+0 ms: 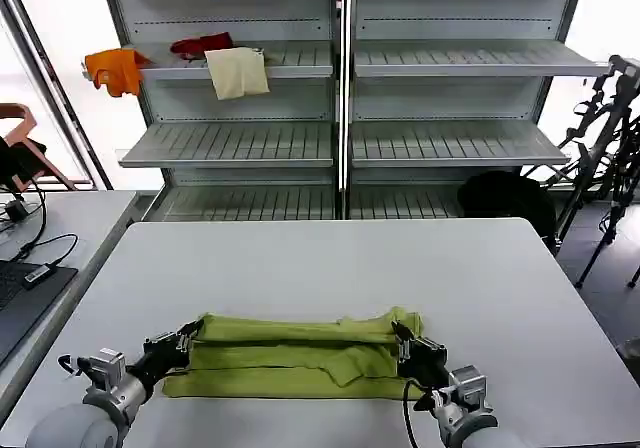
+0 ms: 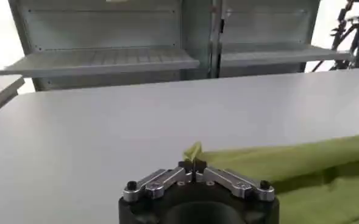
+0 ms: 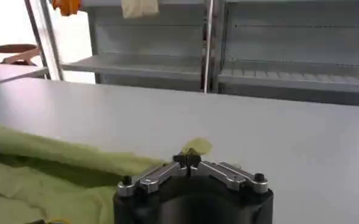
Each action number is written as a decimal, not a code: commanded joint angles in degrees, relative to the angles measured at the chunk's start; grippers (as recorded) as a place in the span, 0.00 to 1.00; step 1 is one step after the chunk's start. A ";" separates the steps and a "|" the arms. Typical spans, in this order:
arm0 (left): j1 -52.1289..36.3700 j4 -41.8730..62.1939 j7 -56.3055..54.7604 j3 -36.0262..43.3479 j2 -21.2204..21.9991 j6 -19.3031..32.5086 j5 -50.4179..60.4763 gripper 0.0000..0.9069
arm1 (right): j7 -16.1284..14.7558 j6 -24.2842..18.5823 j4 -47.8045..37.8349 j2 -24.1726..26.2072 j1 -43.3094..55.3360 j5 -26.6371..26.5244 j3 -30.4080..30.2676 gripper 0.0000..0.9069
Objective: Fold and organize the clothes.
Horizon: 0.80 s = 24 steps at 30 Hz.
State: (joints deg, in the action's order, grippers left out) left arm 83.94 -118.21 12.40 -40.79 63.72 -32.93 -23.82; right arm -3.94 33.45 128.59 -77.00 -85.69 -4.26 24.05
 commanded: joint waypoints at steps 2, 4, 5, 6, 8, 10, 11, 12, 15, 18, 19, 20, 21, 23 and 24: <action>1.90 -1.53 -0.46 -0.03 0.76 -0.06 2.95 1.00 | -0.42 -0.07 -1.23 -0.98 -2.05 11.67 0.05 1.00; 2.04 -2.07 -0.59 0.13 1.09 -0.05 3.11 1.00 | -0.03 -0.11 -1.54 -1.07 -2.14 13.46 -0.01 1.00; 2.04 -2.27 -0.73 0.19 1.27 -0.06 3.09 1.00 | 0.04 -0.15 -1.57 -1.11 -2.15 13.91 -0.02 1.00; 2.00 -2.49 -0.76 0.21 1.44 -0.07 3.08 1.00 | 0.17 -0.16 -1.43 -1.20 -2.18 14.29 0.05 1.00; 1.96 -3.03 -1.21 0.21 1.74 -0.09 3.11 1.00 | 0.63 -0.21 -1.25 -1.30 -2.13 15.10 0.23 1.00; 2.04 -3.57 -1.40 0.12 1.82 -0.08 3.08 1.00 | 0.82 -0.24 -0.80 -1.27 -2.15 14.98 0.47 1.00; 2.11 -4.01 -1.89 0.00 2.05 -0.07 3.12 1.00 | 0.85 -0.27 -0.40 -1.30 -2.19 14.98 0.74 1.00; 2.11 -4.22 -2.00 -0.10 2.19 -0.08 3.10 1.00 | 0.88 -0.30 -0.29 -1.31 -2.20 14.84 0.83 1.00; 2.28 -5.53 -3.33 -0.70 3.14 -0.04 3.23 1.00 | 1.25 -0.37 0.30 -1.52 -2.28 13.98 1.48 1.00; 2.32 -6.41 -6.16 -1.44 4.42 0.80 0.94 1.00 | 2.03 -5.45 0.85 -1.75 -1.89 7.83 3.00 1.00; 2.32 -6.40 -7.31 -1.49 5.05 1.88 0.08 1.00 | 2.05 -8.35 0.73 -1.92 -1.56 4.56 3.62 1.00; 2.53 -6.44 -8.41 -1.62 5.68 2.19 -0.79 1.00 | 2.23 -11.48 0.61 -2.08 -1.02 0.13 4.02 1.00; 2.74 -6.46 -8.72 -1.62 6.28 2.39 -1.22 1.00 | 2.16 -13.10 0.64 -2.26 -0.26 -2.56 4.62 1.00; 4.41 -6.44 -10.45 -1.15 7.33 3.93 -1.33 1.00 | 2.41 -15.75 0.68 -2.23 1.46 -6.83 5.42 1.00; 4.83 -6.53 -10.76 -1.03 7.79 4.35 -1.33 1.00 | 2.34 -16.68 0.60 -2.13 2.35 -7.83 5.73 1.00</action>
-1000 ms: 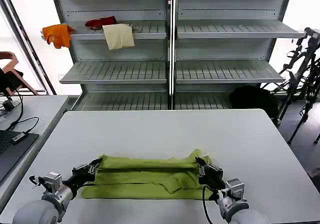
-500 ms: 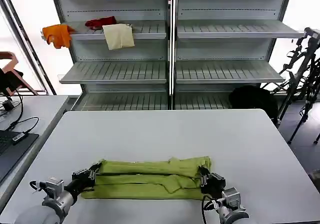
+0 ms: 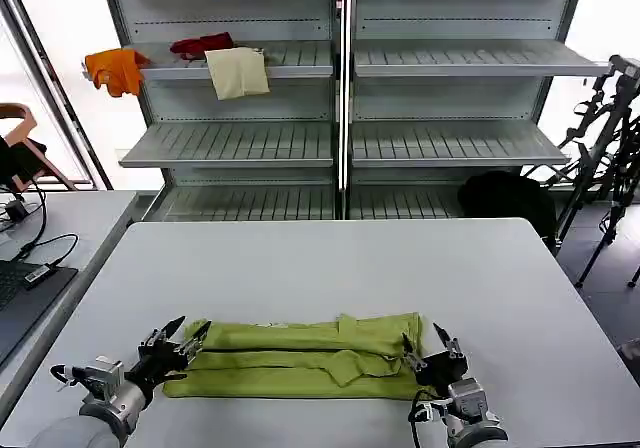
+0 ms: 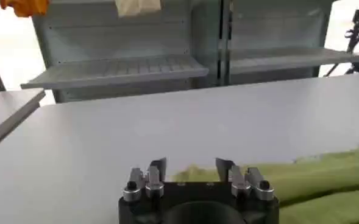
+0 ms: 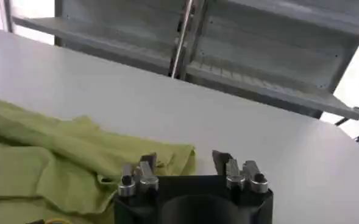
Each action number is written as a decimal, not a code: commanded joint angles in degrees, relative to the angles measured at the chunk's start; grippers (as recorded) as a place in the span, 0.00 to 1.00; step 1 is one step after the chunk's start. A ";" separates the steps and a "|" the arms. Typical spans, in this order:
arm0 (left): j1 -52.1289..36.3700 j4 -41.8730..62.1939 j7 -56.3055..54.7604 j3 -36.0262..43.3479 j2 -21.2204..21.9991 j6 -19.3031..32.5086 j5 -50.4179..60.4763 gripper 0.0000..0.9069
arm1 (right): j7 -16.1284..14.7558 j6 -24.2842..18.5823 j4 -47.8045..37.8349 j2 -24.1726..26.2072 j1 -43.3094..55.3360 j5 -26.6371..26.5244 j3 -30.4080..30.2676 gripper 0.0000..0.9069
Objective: Fold and organize the clothes.
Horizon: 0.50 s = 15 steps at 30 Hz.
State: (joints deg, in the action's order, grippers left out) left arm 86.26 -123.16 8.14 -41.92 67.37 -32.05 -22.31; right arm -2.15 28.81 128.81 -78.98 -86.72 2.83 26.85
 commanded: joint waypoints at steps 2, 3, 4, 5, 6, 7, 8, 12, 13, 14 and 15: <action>3.86 -1.90 -8.47 0.68 5.50 4.95 -2.73 1.00 | 0.76 -12.63 0.49 0.11 5.32 -16.40 3.31 1.00; 4.39 -1.98 -8.86 0.82 6.26 5.35 -2.63 1.00 | 0.95 -12.62 0.56 0.22 6.13 -16.83 3.41 1.00; 4.85 -2.09 -9.64 1.19 7.15 5.91 -2.68 1.00 | 1.14 -12.47 0.53 0.33 7.17 -16.89 3.43 1.00; 5.50 -1.83 -11.12 1.68 7.82 7.17 -2.74 1.00 | 1.17 -12.25 0.28 0.45 8.19 -16.55 3.47 1.00; 5.73 -1.64 -11.68 1.87 8.43 7.94 -2.73 1.00 | 1.15 -12.07 0.18 0.56 8.53 -16.42 3.43 1.00; 5.88 -1.08 -12.88 2.26 8.76 9.17 -2.71 1.00 | 1.19 -11.91 0.01 0.63 9.09 -16.36 3.28 1.00; 5.87 -0.29 -13.90 2.75 9.73 10.43 -2.53 1.00 | 1.15 -11.54 -0.14 0.60 9.55 -16.25 3.08 1.00; 6.32 1.16 -15.25 3.32 10.81 12.77 -2.23 1.00 | 0.71 -11.32 -0.43 0.52 9.66 -15.21 2.58 1.00; 6.42 1.31 -15.66 3.47 10.83 12.95 -2.19 1.00 | 0.54 -11.32 -0.48 0.47 9.56 -14.88 2.51 1.00; 6.56 1.50 -16.02 3.59 10.91 13.21 -2.17 1.00 | 0.37 -11.35 -0.49 0.37 9.32 -14.69 2.45 1.00; 6.56 1.63 -16.07 3.57 10.98 13.19 -1.84 1.00 | 0.28 -11.34 -0.52 0.34 9.27 -14.63 2.44 1.00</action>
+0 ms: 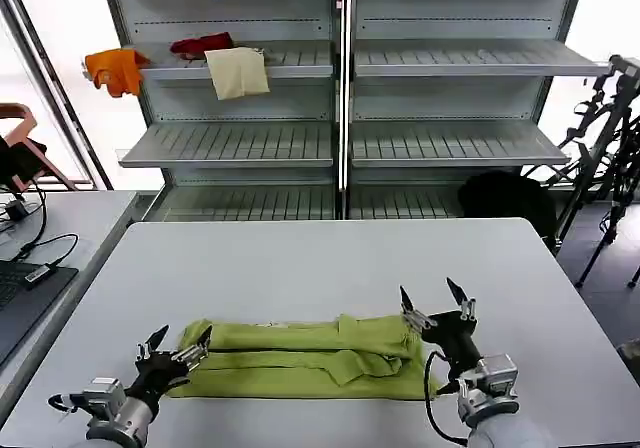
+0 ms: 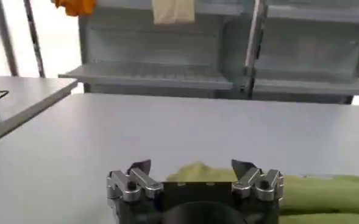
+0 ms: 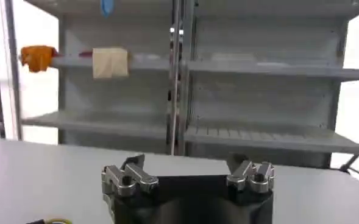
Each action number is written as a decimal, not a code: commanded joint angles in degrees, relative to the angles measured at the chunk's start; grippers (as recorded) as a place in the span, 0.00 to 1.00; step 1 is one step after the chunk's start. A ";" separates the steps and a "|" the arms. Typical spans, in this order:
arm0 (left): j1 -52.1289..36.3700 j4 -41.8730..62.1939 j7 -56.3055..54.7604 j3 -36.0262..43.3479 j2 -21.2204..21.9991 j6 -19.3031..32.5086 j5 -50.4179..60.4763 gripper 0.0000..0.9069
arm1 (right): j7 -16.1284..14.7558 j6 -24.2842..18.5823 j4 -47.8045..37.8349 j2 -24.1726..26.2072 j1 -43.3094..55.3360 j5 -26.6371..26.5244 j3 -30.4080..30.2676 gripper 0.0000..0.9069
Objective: Fold and organize the clothes.
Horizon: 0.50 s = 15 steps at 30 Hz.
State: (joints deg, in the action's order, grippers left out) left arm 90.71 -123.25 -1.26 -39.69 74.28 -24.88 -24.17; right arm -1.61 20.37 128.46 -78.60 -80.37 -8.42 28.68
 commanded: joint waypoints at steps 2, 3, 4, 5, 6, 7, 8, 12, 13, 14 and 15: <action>2.12 2.18 -6.80 1.47 4.11 6.06 0.61 1.00 | -0.50 -3.07 -0.33 -0.10 2.49 -2.62 0.63 1.00; 2.13 2.43 -6.94 1.62 4.08 6.05 0.73 1.00 | -0.50 -3.08 -0.38 -0.12 2.38 -2.57 0.63 1.00; 2.08 2.61 -7.08 1.76 4.08 6.16 0.81 1.00 | -0.51 -3.08 -0.39 -0.13 2.30 -2.49 0.65 1.00; 2.01 3.05 -7.04 1.92 4.18 6.41 1.04 1.00 | -0.53 -3.08 -0.42 -0.14 2.08 -2.26 0.67 1.00; 1.97 3.40 -7.06 2.17 4.17 6.59 1.27 1.00 | -0.53 -3.09 -0.41 -0.17 1.98 -2.22 0.66 1.00; 1.95 3.62 -7.06 2.37 4.18 6.87 1.34 1.00 | -0.48 -3.08 -0.36 -0.22 1.86 -2.23 0.65 1.00; 1.95 3.81 -6.98 2.63 4.26 7.13 1.65 1.00 | -0.53 -3.06 -0.29 -0.37 1.63 -2.16 0.71 1.00; 2.27 4.28 -6.55 3.50 4.37 7.66 2.47 1.00 | -0.47 -3.04 -0.25 -0.47 1.20 -1.75 0.87 1.00; 2.33 4.37 -6.46 3.70 4.38 7.85 2.70 0.98 | -0.40 -3.03 -0.31 -0.46 1.19 -1.67 0.91 1.00; 2.52 4.57 -6.41 4.27 4.38 8.45 3.29 0.78 | -0.37 -2.99 -0.38 -0.43 1.18 -1.56 1.04 1.00; 2.67 4.82 -6.30 4.64 4.41 8.90 3.63 0.72 | -0.37 -2.97 -0.40 -0.43 1.18 -1.45 1.07 1.00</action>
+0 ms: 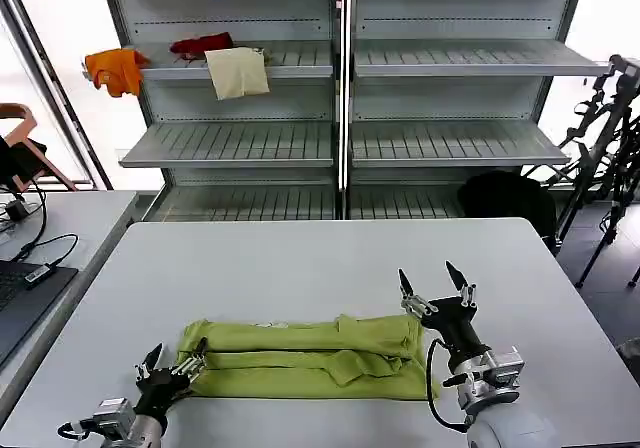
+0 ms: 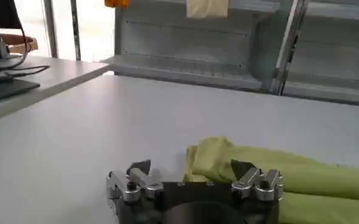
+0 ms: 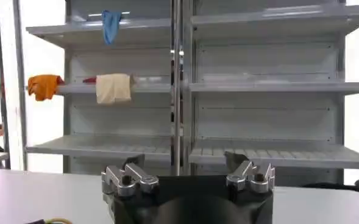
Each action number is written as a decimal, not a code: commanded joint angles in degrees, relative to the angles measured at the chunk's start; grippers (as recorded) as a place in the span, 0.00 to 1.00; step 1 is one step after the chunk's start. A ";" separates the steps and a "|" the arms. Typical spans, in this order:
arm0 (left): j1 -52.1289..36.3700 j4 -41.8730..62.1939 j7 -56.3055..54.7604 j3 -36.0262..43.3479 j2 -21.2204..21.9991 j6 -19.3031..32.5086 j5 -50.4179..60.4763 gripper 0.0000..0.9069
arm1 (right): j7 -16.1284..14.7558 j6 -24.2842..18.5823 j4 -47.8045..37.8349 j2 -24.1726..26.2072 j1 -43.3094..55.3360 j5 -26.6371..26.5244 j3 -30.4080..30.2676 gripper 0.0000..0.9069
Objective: Fold and organize the clothes.
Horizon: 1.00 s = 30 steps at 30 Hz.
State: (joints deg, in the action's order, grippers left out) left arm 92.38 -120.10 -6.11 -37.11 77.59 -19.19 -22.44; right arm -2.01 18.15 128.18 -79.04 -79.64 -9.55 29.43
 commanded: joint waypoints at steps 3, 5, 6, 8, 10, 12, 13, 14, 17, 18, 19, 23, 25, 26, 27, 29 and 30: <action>1.02 2.29 -1.60 2.52 1.32 4.61 2.54 0.54 | 0.03 -0.66 -0.19 0.11 0.36 -0.07 0.32 1.00; 0.96 2.54 -1.81 2.79 1.33 5.89 2.67 0.41 | 0.00 -0.65 -0.29 0.11 0.32 0.15 0.23 1.00; 0.97 2.62 -1.73 2.85 1.32 6.41 2.83 0.33 | 0.00 -0.65 -0.33 0.11 0.31 0.17 0.17 1.00; 1.03 2.57 -1.68 3.19 1.24 7.10 3.14 0.29 | 0.02 -0.54 -0.45 0.04 0.37 0.49 0.05 1.00; 1.15 2.63 -1.34 3.49 1.24 7.55 3.64 0.20 | -0.02 -0.50 -0.50 0.06 0.49 0.53 -0.03 1.00; 1.33 2.66 -0.82 3.79 1.21 7.67 4.08 0.03 | 0.00 -0.43 -0.54 0.08 0.59 0.72 -0.01 1.00; 1.38 2.66 -0.66 3.93 1.20 7.89 4.33 0.00 | -0.09 -0.38 -0.56 0.13 0.68 0.72 0.01 1.00; 1.51 2.53 -0.35 4.03 1.21 7.90 4.33 0.00 | -0.12 -0.38 -0.53 0.15 0.68 0.71 0.01 1.00; 1.56 2.15 0.08 4.03 1.19 9.19 4.73 0.00 | -0.24 -0.35 -0.49 0.25 0.52 0.74 0.09 1.00; 1.49 1.96 0.05 3.98 1.15 9.57 4.90 0.00 | -0.24 -0.35 -0.49 0.29 0.50 0.76 0.11 1.00; 1.39 1.72 0.03 3.79 1.15 10.24 5.25 0.00 | -0.25 -0.36 -0.51 0.29 0.50 0.81 0.16 1.00; 1.16 1.38 0.64 3.03 1.06 11.89 6.81 0.00 | -0.21 -0.32 -0.63 0.22 0.48 0.87 0.17 1.00; 1.01 0.97 1.40 1.92 0.98 13.72 9.12 0.00 | -0.23 -0.34 -0.68 0.18 0.36 0.96 0.14 1.00; 0.93 0.82 1.65 1.22 0.94 14.00 9.79 0.00 | -0.25 -0.34 -0.74 0.16 0.32 1.04 0.17 1.00; 0.69 0.54 2.23 -0.06 0.86 14.25 11.25 0.00 | -0.31 -0.34 -0.77 0.18 0.26 1.09 0.23 1.00; 0.14 -0.18 3.77 -2.80 0.45 14.03 14.53 0.00 | -0.35 -0.35 -0.78 0.24 0.13 1.13 0.29 1.00; -0.16 -0.41 4.71 -4.52 -0.02 13.79 14.69 0.00 | -0.34 -0.34 -0.81 0.26 0.12 1.16 0.30 1.00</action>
State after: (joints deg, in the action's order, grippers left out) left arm 93.05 -119.26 -5.03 -35.03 78.35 -8.57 -15.42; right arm -2.29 17.90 127.41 -78.83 -79.52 -8.47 29.69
